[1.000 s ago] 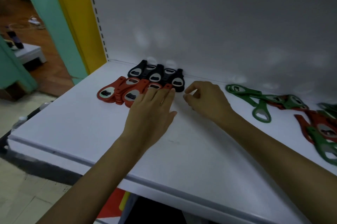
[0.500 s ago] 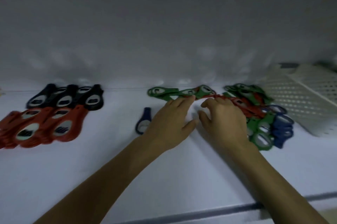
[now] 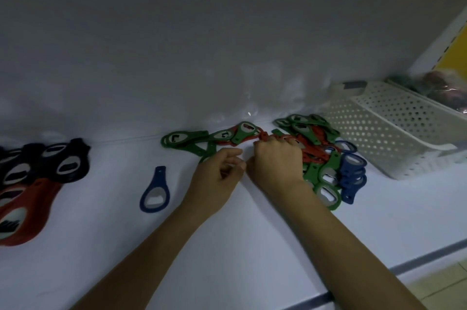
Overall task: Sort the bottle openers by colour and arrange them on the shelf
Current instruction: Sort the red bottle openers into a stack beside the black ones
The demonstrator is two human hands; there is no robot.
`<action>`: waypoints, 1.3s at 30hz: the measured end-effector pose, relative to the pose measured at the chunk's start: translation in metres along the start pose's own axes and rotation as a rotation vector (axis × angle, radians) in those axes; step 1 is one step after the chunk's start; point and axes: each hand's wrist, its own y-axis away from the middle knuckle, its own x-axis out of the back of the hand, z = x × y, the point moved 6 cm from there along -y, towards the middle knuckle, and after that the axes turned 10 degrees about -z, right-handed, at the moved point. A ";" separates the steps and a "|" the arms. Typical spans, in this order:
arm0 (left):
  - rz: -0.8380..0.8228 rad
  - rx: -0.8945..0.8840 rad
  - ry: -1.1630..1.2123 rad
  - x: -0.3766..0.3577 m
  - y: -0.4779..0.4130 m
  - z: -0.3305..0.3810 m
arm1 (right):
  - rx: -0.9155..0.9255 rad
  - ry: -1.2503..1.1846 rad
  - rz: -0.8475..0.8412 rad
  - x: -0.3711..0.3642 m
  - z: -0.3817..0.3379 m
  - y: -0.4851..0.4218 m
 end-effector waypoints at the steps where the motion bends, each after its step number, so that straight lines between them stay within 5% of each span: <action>1: 0.000 -0.001 0.013 0.000 0.001 0.000 | 0.004 -0.036 0.027 0.001 0.003 0.000; 14: 0.024 -0.012 0.145 0.000 0.000 -0.006 | -0.025 -0.330 0.164 0.007 0.027 0.008; 22: 0.014 0.001 0.190 0.000 -0.002 -0.008 | -0.022 -0.240 0.303 0.013 0.031 0.013; 26: -0.004 0.011 0.262 -0.002 -0.002 -0.004 | 0.232 -0.706 0.303 0.013 0.006 0.019; 30: 0.043 0.023 0.282 0.002 -0.003 -0.006 | 0.526 -0.831 0.139 0.003 -0.026 0.020; 37: 0.150 0.044 0.408 0.011 -0.005 -0.010 | 0.317 -1.324 0.106 0.002 -0.012 0.011; 39: 0.181 0.068 0.450 0.012 -0.005 -0.013 | 0.182 -1.294 0.218 0.003 0.005 0.009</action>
